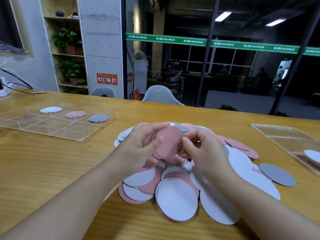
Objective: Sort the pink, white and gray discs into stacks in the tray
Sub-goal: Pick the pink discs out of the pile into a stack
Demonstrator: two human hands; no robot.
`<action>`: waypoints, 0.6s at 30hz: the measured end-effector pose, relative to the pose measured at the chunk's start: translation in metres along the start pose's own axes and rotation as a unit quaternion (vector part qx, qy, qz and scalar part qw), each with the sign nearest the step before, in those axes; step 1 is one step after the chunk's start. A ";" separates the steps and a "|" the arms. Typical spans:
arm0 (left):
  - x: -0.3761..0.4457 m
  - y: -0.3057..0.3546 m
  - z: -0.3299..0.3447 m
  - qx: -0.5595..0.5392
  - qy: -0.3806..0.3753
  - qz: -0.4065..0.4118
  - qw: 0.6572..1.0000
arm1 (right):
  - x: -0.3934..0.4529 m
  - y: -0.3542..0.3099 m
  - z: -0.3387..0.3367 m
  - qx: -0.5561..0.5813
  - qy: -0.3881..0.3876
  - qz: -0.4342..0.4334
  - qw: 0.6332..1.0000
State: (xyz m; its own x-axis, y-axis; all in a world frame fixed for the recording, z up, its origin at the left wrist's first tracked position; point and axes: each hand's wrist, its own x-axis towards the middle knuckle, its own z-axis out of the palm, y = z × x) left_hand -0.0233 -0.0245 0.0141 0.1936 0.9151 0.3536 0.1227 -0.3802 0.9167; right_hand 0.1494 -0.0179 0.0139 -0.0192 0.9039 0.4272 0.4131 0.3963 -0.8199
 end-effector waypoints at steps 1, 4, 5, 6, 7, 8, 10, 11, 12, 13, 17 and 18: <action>-0.001 0.000 0.000 -0.002 -0.006 0.000 1.000 | -0.001 0.002 0.001 0.009 -0.005 0.004 1.000; -0.001 -0.004 0.000 0.036 -0.013 0.025 0.999 | 0.000 0.007 0.003 0.012 -0.020 0.001 1.000; -0.001 -0.006 0.000 0.049 -0.012 0.028 0.998 | 0.001 0.007 0.003 -0.003 -0.028 -0.004 1.000; -0.001 -0.006 0.000 0.052 -0.009 0.025 0.998 | 0.002 0.006 0.001 -0.036 -0.042 -0.012 0.998; -0.001 -0.006 -0.001 0.046 -0.001 0.020 0.999 | 0.003 0.005 -0.002 -0.085 -0.062 -0.021 0.994; 0.000 -0.006 -0.002 0.039 0.008 0.015 0.999 | 0.004 0.002 -0.006 -0.138 -0.091 -0.030 0.986; 0.000 -0.006 -0.004 0.040 0.022 0.016 0.999 | 0.004 -0.004 -0.015 -0.221 -0.173 -0.035 0.959; 0.001 -0.007 -0.005 0.047 0.023 0.020 0.998 | 0.003 -0.008 -0.020 -0.251 -0.216 -0.027 0.943; 0.001 -0.008 -0.005 0.053 0.020 0.022 0.998 | 0.002 -0.011 -0.024 -0.275 -0.255 -0.017 0.927; 0.001 -0.008 -0.006 0.058 0.017 0.022 0.998 | 0.001 -0.015 -0.028 -0.292 -0.287 -0.006 0.912; 0.001 -0.011 -0.006 0.100 0.015 0.029 0.994 | -0.001 -0.024 -0.038 -0.329 -0.365 0.036 0.870; 0.001 -0.010 -0.006 0.104 0.016 0.031 0.994 | -0.001 -0.025 -0.038 -0.340 -0.376 0.041 0.861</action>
State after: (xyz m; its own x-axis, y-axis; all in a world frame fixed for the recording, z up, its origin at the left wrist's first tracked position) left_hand -0.0305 -0.0184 0.0062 0.1767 0.8919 0.4162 0.3101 -0.4518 0.8365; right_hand 0.1738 -0.0352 0.0480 -0.4430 0.8745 -0.1977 0.8737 0.3718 -0.3137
